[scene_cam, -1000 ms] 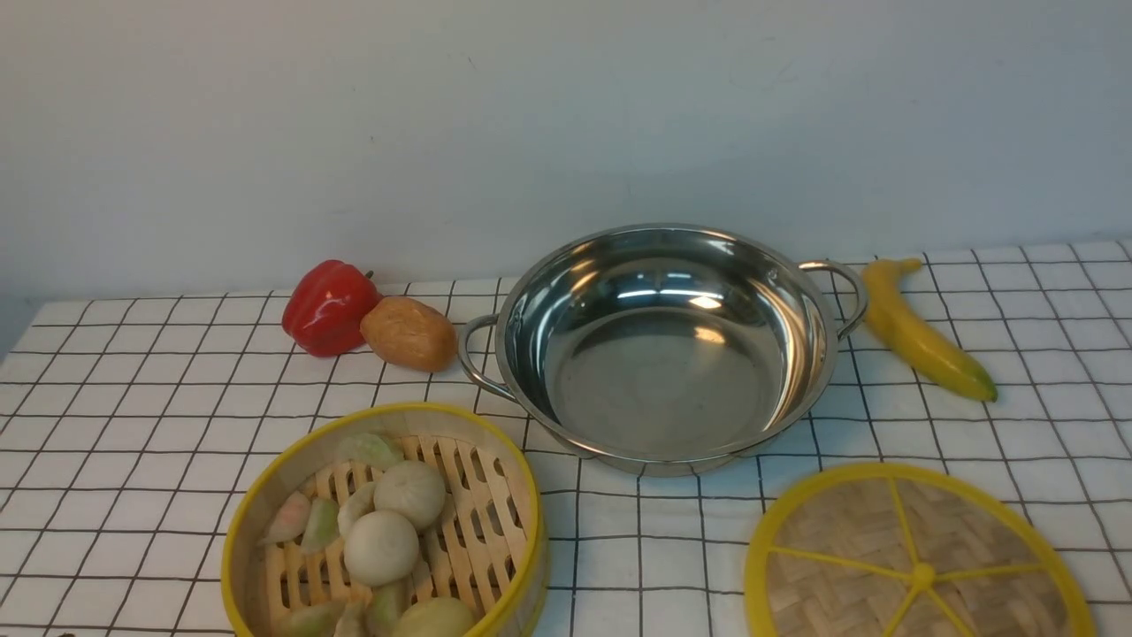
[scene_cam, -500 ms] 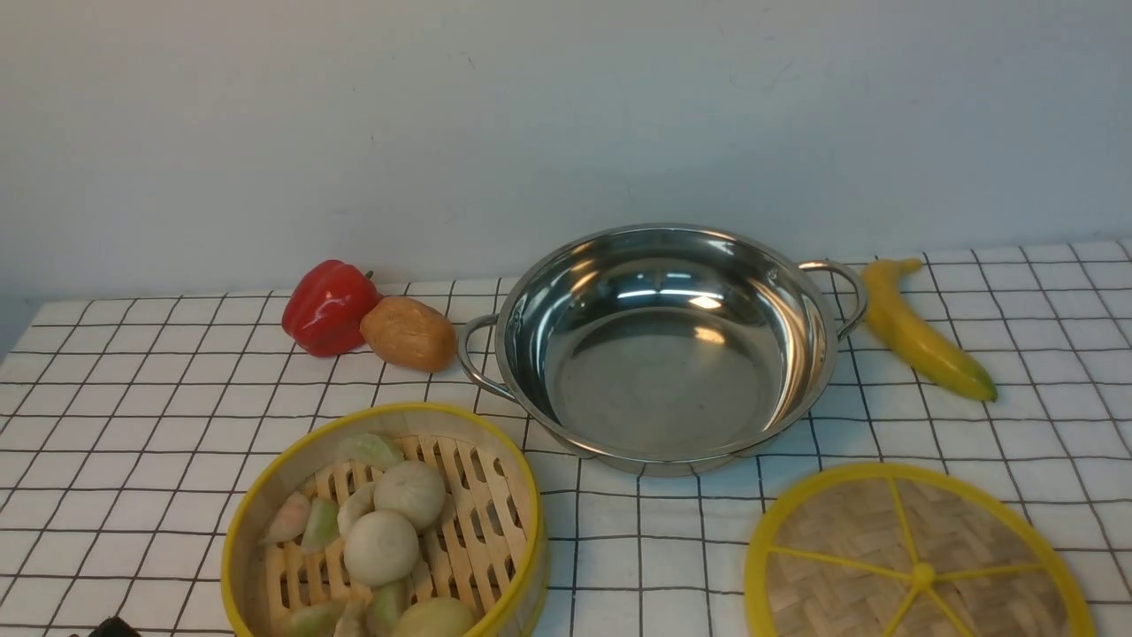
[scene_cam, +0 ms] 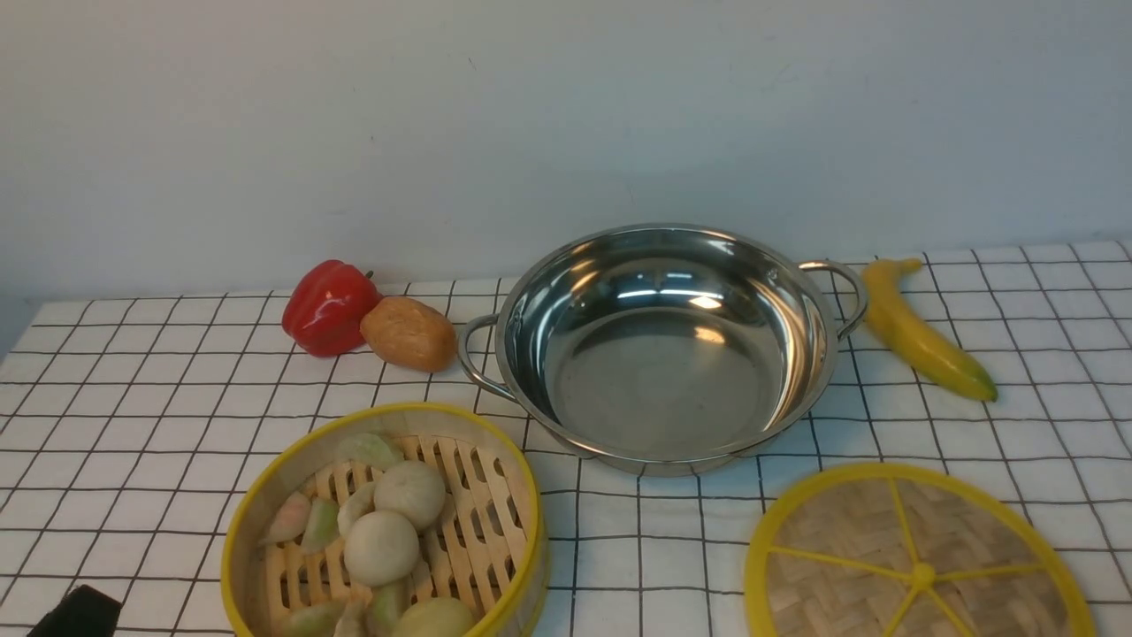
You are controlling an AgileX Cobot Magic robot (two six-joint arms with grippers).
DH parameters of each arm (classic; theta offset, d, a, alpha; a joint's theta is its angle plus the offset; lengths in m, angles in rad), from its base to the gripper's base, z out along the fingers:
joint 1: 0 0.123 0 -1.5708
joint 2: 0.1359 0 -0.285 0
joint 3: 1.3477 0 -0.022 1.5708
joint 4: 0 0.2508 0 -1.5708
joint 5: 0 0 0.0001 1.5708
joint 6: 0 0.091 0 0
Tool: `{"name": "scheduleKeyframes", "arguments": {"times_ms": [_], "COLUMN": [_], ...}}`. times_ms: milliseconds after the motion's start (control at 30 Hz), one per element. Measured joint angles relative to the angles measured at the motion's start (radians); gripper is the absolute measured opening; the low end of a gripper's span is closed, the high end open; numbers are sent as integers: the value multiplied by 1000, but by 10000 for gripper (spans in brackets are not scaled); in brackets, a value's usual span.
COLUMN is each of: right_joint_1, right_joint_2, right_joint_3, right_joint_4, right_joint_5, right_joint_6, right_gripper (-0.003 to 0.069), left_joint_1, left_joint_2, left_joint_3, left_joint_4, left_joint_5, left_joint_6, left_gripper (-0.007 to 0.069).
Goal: Place the steamer in the pot on the white tablecloth, and put the lid on the steamer.
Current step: 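Grasp the rim of the steamer basket holding the buns with the left gripper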
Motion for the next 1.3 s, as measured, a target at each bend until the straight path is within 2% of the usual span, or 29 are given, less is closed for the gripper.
{"name": "scheduleKeyframes", "arguments": {"times_ms": [167, 233, 367, 400, 467, 600, 733, 867, 1033, 1200, 1233, 1267, 1300], "right_joint_1": [0, 0, 0, 0, 0, 0, 0, 0, 0, 0, 0, 0, 0], "right_joint_2": [0, 0, 0, 0, 0, 0, 0, 0, 0, 0, 0, 0, 0], "right_joint_3": [0, 0, 0, 0, 0, 0, 0, 0, 0, 0, 0, 0, 0], "right_joint_4": [77, 129, 158, 158, 161, 161, 161, 164, 164, 164, 164, 164, 163], "right_joint_5": [-35, -63, -77, -77, -71, -38, -11, 1, 18, 73, 73, 95, 106], "right_joint_6": [-4, -24, -66, -69, -84, -89, -112, -131, -136, -139, -139, -139, -140], "right_gripper": [243, 243, 243, 243, 243, 243, 243, 243, 243, 243, 243, 243, 243], "left_joint_1": [0, 0, 0, 0, 0, 0, 0, 0, 3, 62, 62, 91, 102], "left_joint_2": [0, 0, -1, -1, 2, 92, 239, 411, 632, 864, 872, 952, 996], "left_joint_3": [-4, -42, -141, -153, -229, -337, -451, -594, -770, -916, -916, -955, -967], "left_joint_4": [-92, -96, -69, -67, -29, 39, 74, 93, 217, 494, 505, 604, 650], "left_joint_5": [-34, -48, -93, -94, -96, -91, -84, -33, 189, 506, 506, 620, 679], "left_joint_6": [9, 76, 236, 246, 360, 444, 458, 458, 411, 151, 139, 44, 20], "left_gripper": [243, 243, 243, 243, 243, 243, 243, 243, 243, 243, 243, 243, 243]}}
